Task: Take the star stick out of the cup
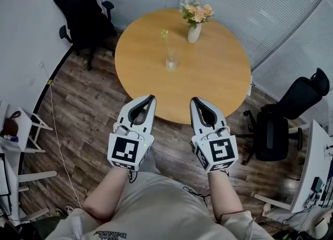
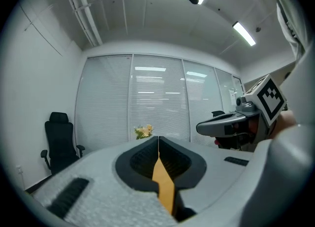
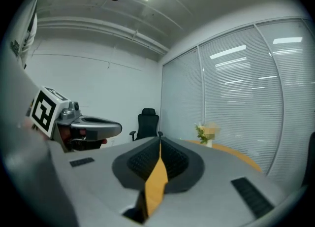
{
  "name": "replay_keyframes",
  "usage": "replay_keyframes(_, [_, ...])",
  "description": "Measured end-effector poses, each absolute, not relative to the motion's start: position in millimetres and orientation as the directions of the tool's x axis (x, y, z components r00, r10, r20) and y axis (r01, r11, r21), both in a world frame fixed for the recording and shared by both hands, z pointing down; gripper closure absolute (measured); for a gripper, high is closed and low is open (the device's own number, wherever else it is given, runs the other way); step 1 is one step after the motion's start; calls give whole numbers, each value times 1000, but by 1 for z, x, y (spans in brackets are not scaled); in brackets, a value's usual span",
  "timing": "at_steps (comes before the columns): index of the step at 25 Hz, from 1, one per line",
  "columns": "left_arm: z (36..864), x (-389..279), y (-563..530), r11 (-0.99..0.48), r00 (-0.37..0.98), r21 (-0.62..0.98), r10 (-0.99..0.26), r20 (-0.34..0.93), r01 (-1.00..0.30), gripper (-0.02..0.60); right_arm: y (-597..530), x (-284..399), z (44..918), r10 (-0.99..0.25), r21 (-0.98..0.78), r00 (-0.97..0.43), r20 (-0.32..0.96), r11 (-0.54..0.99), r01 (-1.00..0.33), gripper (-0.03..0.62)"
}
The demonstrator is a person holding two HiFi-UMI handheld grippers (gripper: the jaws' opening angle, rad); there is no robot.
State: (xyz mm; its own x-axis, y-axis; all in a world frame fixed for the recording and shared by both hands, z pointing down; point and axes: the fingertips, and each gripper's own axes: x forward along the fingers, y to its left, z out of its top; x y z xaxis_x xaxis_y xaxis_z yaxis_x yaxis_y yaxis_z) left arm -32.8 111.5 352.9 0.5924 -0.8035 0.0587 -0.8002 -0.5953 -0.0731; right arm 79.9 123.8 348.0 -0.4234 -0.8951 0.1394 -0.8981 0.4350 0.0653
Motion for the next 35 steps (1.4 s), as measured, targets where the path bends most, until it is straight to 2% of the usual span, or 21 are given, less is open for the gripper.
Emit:
replay_keyframes(20, [335, -59, -101, -731, 727, -67, -682, 76, -679, 558, -66, 59, 336, -955, 41, -239, 176, 250, -967, 563])
replay_keyframes(29, [342, -62, -135, -745, 741, -47, -666, 86, -665, 558, -101, 62, 337, -959, 43, -207, 193, 219, -975, 563])
replay_keyframes(35, [344, -53, -146, -737, 730, -56, -676, 98, -674, 558, -119, 70, 337, -953, 34, -235, 192, 246, -969, 563])
